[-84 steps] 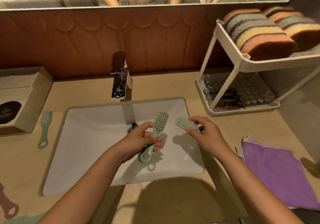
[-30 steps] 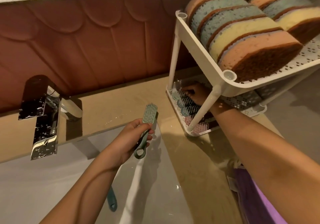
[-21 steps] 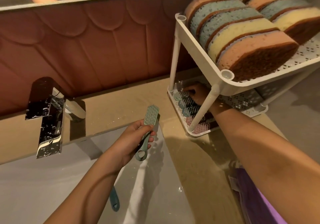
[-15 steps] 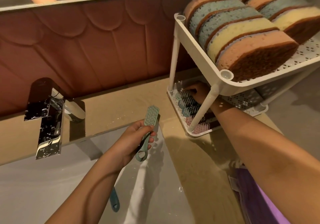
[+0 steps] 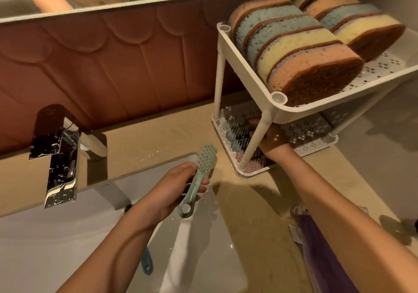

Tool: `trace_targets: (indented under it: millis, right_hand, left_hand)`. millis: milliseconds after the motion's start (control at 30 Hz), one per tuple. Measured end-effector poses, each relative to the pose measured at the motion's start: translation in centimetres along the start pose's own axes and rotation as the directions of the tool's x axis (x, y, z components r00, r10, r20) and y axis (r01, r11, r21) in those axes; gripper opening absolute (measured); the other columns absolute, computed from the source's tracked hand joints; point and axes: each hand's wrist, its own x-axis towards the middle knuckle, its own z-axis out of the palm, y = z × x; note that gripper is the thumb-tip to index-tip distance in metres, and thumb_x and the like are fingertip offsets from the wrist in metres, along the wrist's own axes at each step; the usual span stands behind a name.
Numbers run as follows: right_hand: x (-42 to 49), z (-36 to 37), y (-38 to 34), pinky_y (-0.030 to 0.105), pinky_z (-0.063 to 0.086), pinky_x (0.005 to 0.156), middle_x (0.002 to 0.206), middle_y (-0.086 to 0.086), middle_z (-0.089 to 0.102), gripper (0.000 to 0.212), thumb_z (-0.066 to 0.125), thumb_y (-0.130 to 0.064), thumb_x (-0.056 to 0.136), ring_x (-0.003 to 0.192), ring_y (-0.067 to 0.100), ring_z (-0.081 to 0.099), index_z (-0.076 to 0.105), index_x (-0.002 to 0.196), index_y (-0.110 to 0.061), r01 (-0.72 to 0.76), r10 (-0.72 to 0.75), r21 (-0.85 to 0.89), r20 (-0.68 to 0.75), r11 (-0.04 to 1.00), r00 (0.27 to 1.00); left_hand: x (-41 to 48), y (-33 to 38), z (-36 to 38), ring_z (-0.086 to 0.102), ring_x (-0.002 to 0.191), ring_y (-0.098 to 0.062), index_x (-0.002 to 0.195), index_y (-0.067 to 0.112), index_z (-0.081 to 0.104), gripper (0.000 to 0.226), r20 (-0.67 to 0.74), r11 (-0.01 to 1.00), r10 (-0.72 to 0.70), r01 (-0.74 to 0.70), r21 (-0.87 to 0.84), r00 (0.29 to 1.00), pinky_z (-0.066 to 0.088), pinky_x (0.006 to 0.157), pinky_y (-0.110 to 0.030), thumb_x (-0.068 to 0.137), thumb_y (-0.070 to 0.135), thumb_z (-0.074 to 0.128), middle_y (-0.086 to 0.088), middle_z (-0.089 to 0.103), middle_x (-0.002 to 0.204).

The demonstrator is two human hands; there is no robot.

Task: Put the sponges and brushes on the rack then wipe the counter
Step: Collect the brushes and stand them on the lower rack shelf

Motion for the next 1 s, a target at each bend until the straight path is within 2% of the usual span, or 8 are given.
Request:
trace_targets:
  millis: [200, 300, 433, 567, 667, 767, 867, 1000]
  right_hand:
    - [-10.4, -2.1, -1.4, 0.008, 0.045, 0.063, 0.082, -0.001, 0.061, 0.014, 0.056, -0.013, 0.091, 0.074, 0.008, 0.056, 0.063, 0.102, -0.019, -0.137, 0.118, 0.308, 0.080, 0.941, 0.990]
    - [-13.1, -0.9, -2.3, 0.019, 0.041, 0.061, 0.074, 0.002, 0.057, 0.019, 0.059, -0.012, 0.089, 0.069, 0.011, 0.052, 0.066, 0.086, -0.029, -0.185, 0.163, 0.438, 0.087, 0.880, 0.983]
    - [-15.3, 0.3, -3.0, 0.025, 0.048, 0.069, 0.084, 0.000, 0.064, 0.025, 0.064, -0.014, 0.085, 0.077, 0.013, 0.059, 0.066, 0.110, -0.016, -0.271, 0.230, 0.545, 0.145, 0.793, 0.962]
    - [-16.2, 0.1, -3.3, 0.030, 0.055, 0.084, 0.103, -0.003, 0.067, 0.042, 0.067, -0.024, 0.083, 0.096, 0.011, 0.064, 0.057, 0.124, -0.024, -0.245, 0.234, 0.515, 0.087, 0.822, 0.968]
    - [-16.1, -0.9, -3.4, 0.015, 0.052, 0.069, 0.086, -0.007, 0.064, 0.044, 0.065, -0.014, 0.085, 0.076, -0.003, 0.063, 0.056, 0.128, -0.015, -0.181, 0.203, 0.549, 0.021, 0.816, 0.979]
    - [-15.8, -2.5, -3.6, 0.013, 0.052, 0.071, 0.095, -0.008, 0.066, 0.044, 0.061, -0.011, 0.089, 0.081, -0.005, 0.064, 0.052, 0.132, -0.011, -0.120, 0.128, 0.537, 0.022, 0.835, 0.992]
    - [-14.5, -4.6, -3.3, 0.023, 0.055, 0.084, 0.113, -0.001, 0.065, 0.045, 0.058, -0.008, 0.090, 0.097, 0.006, 0.064, 0.050, 0.133, -0.015, -0.108, 0.121, 0.517, 0.007, 0.849, 0.993]
    - [-10.9, -7.5, -1.5, 0.010, 0.046, 0.062, 0.087, -0.016, 0.054, 0.038, 0.061, -0.010, 0.088, 0.076, -0.002, 0.053, 0.055, 0.125, -0.017, -0.085, 0.119, 0.288, -0.100, 0.954, 0.988]
  left_hand:
    - [-1.6, -1.4, 1.8, 0.064, 0.067, -0.013, 0.096, 0.011, 0.063, 0.022, 0.111, 0.990, 0.012, -0.027, 0.141, 0.994, 0.051, 0.065, -0.024, 0.099, 0.015, 0.041, -0.009, 0.070, 0.086]
    - [-2.1, -1.9, 3.2, 0.066, 0.071, -0.014, 0.095, 0.008, 0.065, 0.021, 0.104, 0.983, 0.063, -0.080, 0.165, 0.993, 0.052, 0.062, -0.023, 0.097, 0.011, 0.044, -0.011, 0.070, 0.087]
    - [-2.8, -3.1, 5.8, 0.061, 0.063, -0.013, 0.082, 0.011, 0.068, 0.023, 0.023, 0.935, 0.226, -0.223, 0.275, 0.974, 0.047, 0.057, -0.021, 0.094, 0.006, 0.048, -0.010, 0.065, 0.073]
    - [-2.7, -4.0, 7.6, 0.049, 0.060, -0.014, 0.064, 0.026, 0.063, 0.031, 0.034, 0.785, 0.398, -0.360, 0.505, 0.917, 0.043, 0.060, -0.029, 0.089, 0.010, 0.056, 0.000, 0.058, 0.060]
    - [-2.6, -4.0, 8.2, 0.045, 0.059, -0.015, 0.061, 0.015, 0.061, 0.028, 0.073, 0.716, 0.465, -0.423, 0.555, 0.882, 0.039, 0.060, -0.032, 0.088, 0.013, 0.058, -0.008, 0.052, 0.056]
    - [-2.5, -3.3, 8.7, 0.050, 0.063, -0.015, 0.067, 0.014, 0.065, 0.022, 0.131, 0.680, 0.478, -0.460, 0.571, 0.869, 0.043, 0.062, -0.032, 0.088, 0.014, 0.060, -0.016, 0.061, 0.068]
    - [-2.2, -2.1, 9.4, 0.058, 0.067, -0.010, 0.080, 0.026, 0.064, 0.014, 0.064, 0.705, 0.489, -0.437, 0.558, 0.870, 0.048, 0.065, -0.027, 0.087, 0.014, 0.061, -0.001, 0.066, 0.074]
    - [-1.4, -0.3, 9.8, 0.051, 0.073, -0.009, 0.109, 0.019, 0.047, 0.028, -0.118, 0.746, 0.527, -0.392, 0.539, 0.841, 0.041, 0.055, -0.010, 0.086, 0.020, 0.064, 0.002, 0.052, 0.093]
